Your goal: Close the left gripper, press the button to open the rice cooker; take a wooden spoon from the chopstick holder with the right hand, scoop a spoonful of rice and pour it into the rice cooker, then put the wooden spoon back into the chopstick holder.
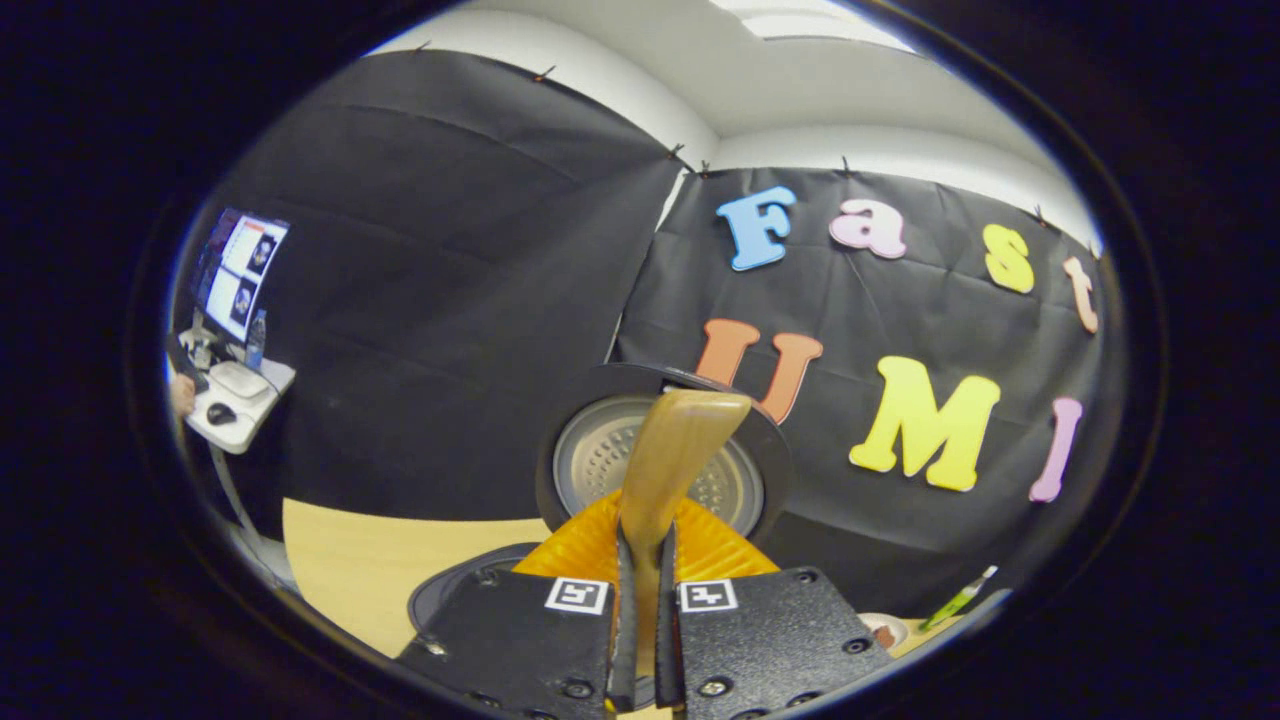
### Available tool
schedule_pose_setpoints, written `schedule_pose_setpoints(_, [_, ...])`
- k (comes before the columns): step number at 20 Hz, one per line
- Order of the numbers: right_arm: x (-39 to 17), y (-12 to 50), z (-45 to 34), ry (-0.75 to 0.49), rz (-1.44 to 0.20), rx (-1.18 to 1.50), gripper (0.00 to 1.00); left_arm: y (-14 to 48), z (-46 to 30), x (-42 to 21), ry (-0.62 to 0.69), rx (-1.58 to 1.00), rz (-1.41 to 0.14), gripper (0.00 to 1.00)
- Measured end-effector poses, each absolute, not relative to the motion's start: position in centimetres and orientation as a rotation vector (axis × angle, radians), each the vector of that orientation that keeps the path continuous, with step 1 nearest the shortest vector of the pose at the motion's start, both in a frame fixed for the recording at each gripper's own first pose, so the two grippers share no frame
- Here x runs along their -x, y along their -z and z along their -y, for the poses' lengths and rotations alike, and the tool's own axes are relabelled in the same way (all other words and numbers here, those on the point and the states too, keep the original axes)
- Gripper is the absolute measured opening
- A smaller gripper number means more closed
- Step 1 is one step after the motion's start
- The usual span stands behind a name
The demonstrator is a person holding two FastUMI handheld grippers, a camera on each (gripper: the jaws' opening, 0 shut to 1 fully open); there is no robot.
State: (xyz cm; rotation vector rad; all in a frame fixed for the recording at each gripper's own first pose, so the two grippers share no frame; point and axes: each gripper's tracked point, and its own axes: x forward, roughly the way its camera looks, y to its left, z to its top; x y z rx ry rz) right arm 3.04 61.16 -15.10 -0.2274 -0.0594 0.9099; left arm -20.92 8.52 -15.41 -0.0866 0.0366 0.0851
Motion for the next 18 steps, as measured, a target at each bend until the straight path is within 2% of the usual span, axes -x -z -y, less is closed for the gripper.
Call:
schedule_pose_setpoints(5, [-7.2, 10.7, -54.1, -0.797, 0.036, 0.107, 0.13, 15.3, -7.3, 20.5, -0.081, 0.092, -0.041, 0.94])
schedule_pose_setpoints(11, [-12.6, 8.0, -42.9, -0.646, 0.02, 0.026, 0.13, 15.0, -4.9, 19.4, -0.027, 0.078, -0.033, 0.95])
schedule_pose_setpoints(12, [-13.4, 7.6, -40.9, -0.62, 0.02, 0.007, 0.1, 15.1, -4.8, 19.2, -0.027, 0.072, -0.035, 0.95])
schedule_pose_setpoints(15, [-15.6, 6.9, -35.9, -0.548, 0.011, -0.023, 0.13, 15.3, -3.6, 18.6, -0.016, 0.065, -0.039, 0.94])
schedule_pose_setpoints(18, [-16.5, 6.2, -31.8, -0.513, 0.023, -0.029, 0.13, 15.2, -2.8, 18.1, -0.017, 0.057, -0.033, 0.94])
